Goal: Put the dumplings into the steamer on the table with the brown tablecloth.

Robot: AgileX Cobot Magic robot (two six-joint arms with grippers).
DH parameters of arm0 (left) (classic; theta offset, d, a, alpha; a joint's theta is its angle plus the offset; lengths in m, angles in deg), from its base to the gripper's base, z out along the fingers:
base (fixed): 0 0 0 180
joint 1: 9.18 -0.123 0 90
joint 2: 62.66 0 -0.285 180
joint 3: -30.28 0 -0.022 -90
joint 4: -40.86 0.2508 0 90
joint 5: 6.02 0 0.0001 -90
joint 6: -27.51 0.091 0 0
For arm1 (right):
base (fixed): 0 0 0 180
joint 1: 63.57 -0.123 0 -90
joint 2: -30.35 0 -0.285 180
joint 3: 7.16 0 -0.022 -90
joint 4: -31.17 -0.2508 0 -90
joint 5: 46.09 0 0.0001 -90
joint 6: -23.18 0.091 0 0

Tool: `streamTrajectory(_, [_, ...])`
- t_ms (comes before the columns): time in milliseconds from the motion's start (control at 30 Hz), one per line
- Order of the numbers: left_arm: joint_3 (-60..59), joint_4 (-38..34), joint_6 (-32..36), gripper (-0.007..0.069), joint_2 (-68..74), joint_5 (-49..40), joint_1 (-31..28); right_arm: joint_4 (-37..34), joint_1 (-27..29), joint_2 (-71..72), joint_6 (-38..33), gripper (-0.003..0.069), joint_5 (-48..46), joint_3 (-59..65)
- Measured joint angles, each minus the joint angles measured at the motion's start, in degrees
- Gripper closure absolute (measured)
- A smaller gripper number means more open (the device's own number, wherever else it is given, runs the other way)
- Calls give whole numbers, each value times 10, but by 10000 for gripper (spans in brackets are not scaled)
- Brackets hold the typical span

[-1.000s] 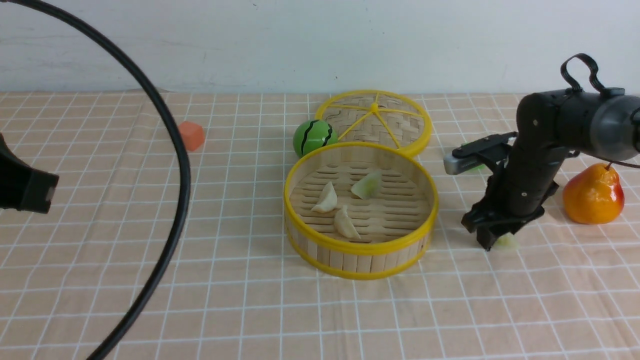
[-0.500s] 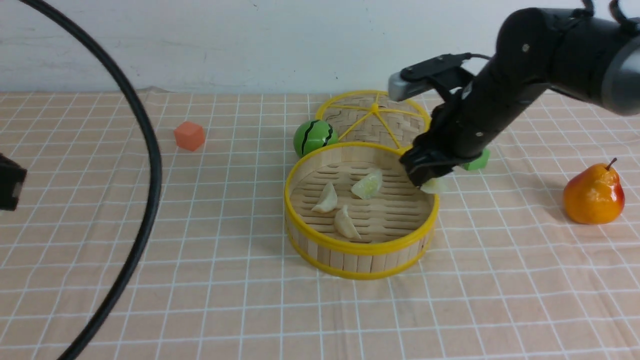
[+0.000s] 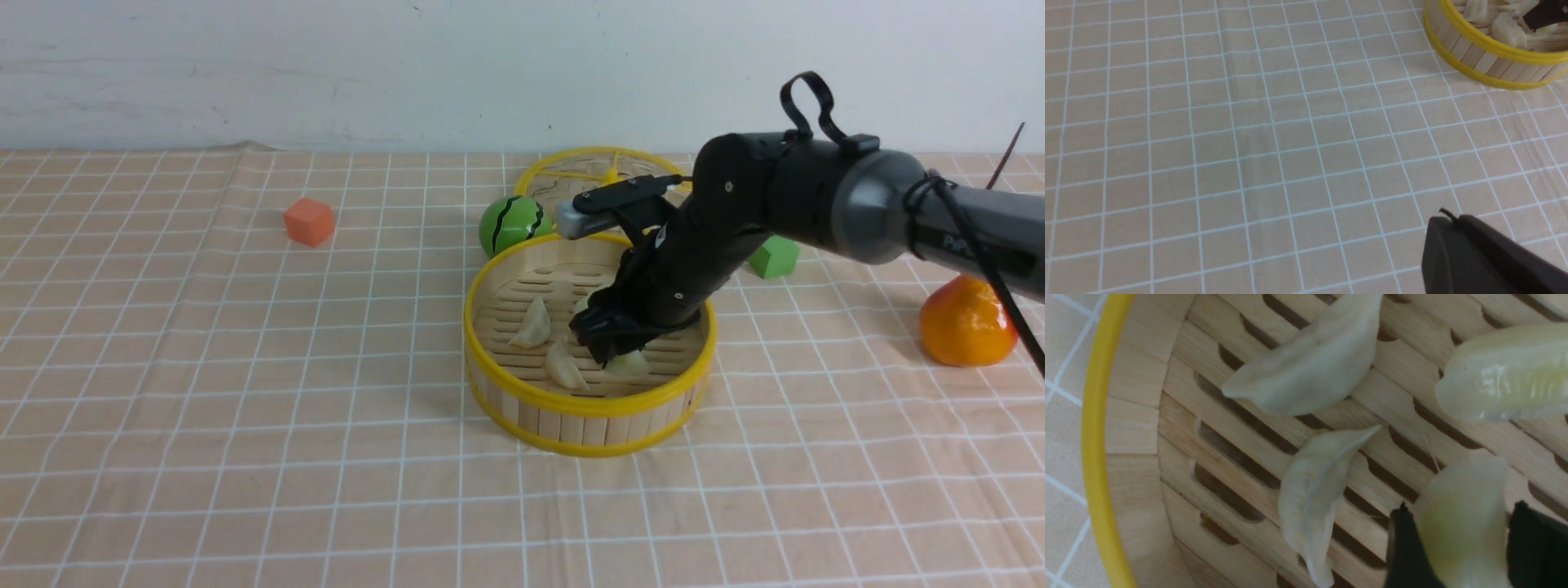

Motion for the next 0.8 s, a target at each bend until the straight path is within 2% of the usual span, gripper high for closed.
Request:
streamTrajectory(33, [-40, 0, -20, 635, -49, 18, 0, 0, 0, 5, 12, 211, -5, 0])
streamTrajectory(67, [-62, 0, -27, 634, -71, 30, 0, 0, 0, 10, 14, 190, -8, 0])
streamTrajectory(167, [-120, 0, -49, 630, -144, 76, 0, 0, 0, 42, 15, 171, -23, 0])
streamTrajectory(267, [-160, 0, -64, 628, -194, 117, 0, 0, 0, 90, 15, 193, -36, 1])
streamTrajectory(400, [-211, -1, -73, 627, -246, 181, 0, 0, -1, 187, 15, 303, -55, 28])
streamTrajectory(467, [-239, 0, -74, 625, -249, 218, 0, 0, -2, 260, 15, 396, -52, 70])
streamTrajectory(500, [-250, 0, -74, 626, -249, 227, 0, -1, -2, 304, 12, 468, -44, 106])
streamTrajectory(567, [-259, 0, -74, 624, -249, 231, 0, -2, -2, 336, 10, 513, -33, 135])
streamTrajectory(667, [-271, 0, -74, 623, -249, 240, 0, -9, -2, 460, 0, 652, 21, 246])
streamTrajectory(800, [-270, 0, -74, 620, -250, 245, 0, -26, -2, 570, -5, 679, 61, 332])
